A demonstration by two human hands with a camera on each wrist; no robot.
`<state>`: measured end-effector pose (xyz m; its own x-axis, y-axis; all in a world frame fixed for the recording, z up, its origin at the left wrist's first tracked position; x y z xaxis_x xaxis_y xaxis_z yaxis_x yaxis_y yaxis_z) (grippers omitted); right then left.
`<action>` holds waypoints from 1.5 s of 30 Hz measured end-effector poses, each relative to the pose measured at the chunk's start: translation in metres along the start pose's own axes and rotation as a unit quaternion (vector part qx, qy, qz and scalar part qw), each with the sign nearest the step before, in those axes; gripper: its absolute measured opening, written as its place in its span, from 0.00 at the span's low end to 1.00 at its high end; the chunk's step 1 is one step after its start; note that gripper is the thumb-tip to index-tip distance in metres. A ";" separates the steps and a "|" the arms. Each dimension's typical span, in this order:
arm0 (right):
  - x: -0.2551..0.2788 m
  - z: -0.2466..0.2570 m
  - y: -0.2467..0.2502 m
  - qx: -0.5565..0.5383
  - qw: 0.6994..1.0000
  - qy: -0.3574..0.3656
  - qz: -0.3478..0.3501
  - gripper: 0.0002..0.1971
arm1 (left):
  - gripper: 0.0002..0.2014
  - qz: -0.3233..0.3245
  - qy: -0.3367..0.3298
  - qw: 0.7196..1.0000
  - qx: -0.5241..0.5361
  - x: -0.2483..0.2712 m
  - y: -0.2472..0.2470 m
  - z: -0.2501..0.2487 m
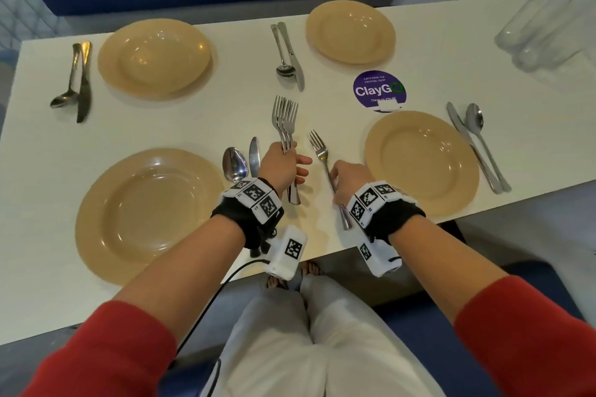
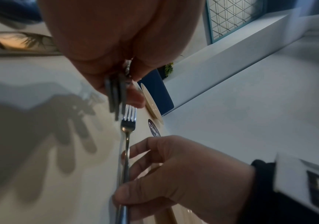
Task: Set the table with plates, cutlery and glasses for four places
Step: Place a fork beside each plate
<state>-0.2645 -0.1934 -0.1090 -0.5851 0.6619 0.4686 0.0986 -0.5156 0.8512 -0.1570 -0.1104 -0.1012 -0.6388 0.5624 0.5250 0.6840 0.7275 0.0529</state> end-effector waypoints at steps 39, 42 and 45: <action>0.023 -0.017 0.010 0.072 0.994 -0.039 -0.074 0.14 | 0.16 0.038 0.012 0.999 -0.001 0.015 -0.023 0.012; 0.023 -0.017 0.011 0.070 0.994 -0.044 -0.072 0.15 | 0.16 0.039 0.017 0.999 0.001 0.014 -0.023 0.013; 0.021 -0.017 0.010 0.070 0.994 -0.043 -0.071 0.15 | 0.17 0.040 0.021 0.999 0.005 0.014 -0.023 0.014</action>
<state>-0.2900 -0.1942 -0.0943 -0.5311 0.7693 0.3550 0.1350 -0.3368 0.9319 -0.1870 -0.1139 -0.1072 -0.5659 0.6021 0.5632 0.7291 0.6844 0.0009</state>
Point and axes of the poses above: each hand's wrist, its own x-axis away from the middle knuckle, its own y-axis out of the back of the hand, z = x × y, the point moved 4 cm from there along -x, towards the middle knuckle, and after that the axes turned 3 degrees about -z, right-handed, at the moved point
